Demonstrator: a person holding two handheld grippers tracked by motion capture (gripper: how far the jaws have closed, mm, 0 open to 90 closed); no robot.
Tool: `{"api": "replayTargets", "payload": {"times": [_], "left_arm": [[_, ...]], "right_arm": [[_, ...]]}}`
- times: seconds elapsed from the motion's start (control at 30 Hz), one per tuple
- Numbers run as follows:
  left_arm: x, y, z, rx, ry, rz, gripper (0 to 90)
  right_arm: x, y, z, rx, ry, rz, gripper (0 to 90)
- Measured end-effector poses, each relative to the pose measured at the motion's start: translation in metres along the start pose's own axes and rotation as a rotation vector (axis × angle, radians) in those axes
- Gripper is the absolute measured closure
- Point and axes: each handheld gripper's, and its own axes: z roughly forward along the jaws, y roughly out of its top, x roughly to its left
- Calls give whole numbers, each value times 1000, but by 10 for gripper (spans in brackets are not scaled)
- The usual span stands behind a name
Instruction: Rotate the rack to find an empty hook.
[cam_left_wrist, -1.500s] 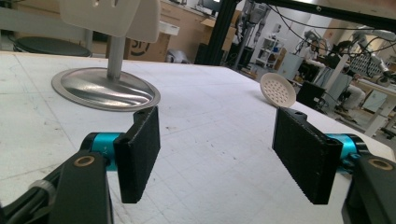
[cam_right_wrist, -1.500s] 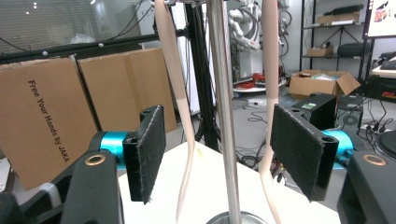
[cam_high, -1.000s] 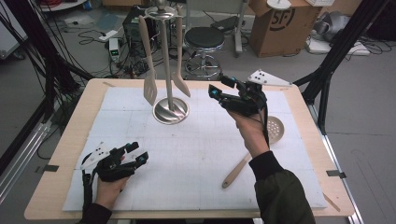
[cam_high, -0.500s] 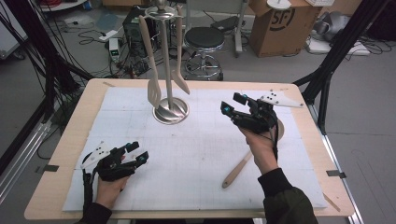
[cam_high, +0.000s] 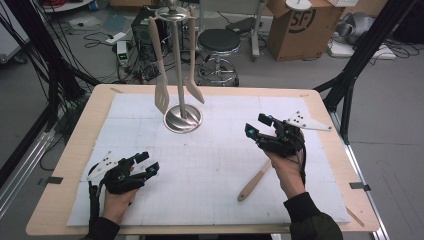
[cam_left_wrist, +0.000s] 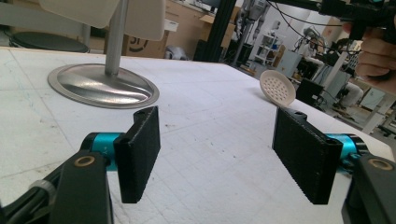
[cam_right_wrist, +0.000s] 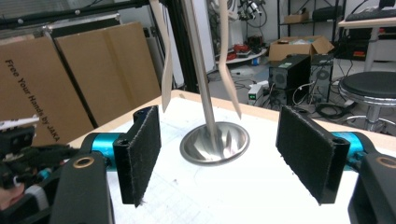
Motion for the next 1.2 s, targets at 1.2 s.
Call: {"api": "replayTargets", "payload": {"times": [1.2], "left_arm": [[1, 0, 2, 0, 16, -7, 328]], "right_arm": [[-10, -62, -41, 99, -53, -19, 285]]}}
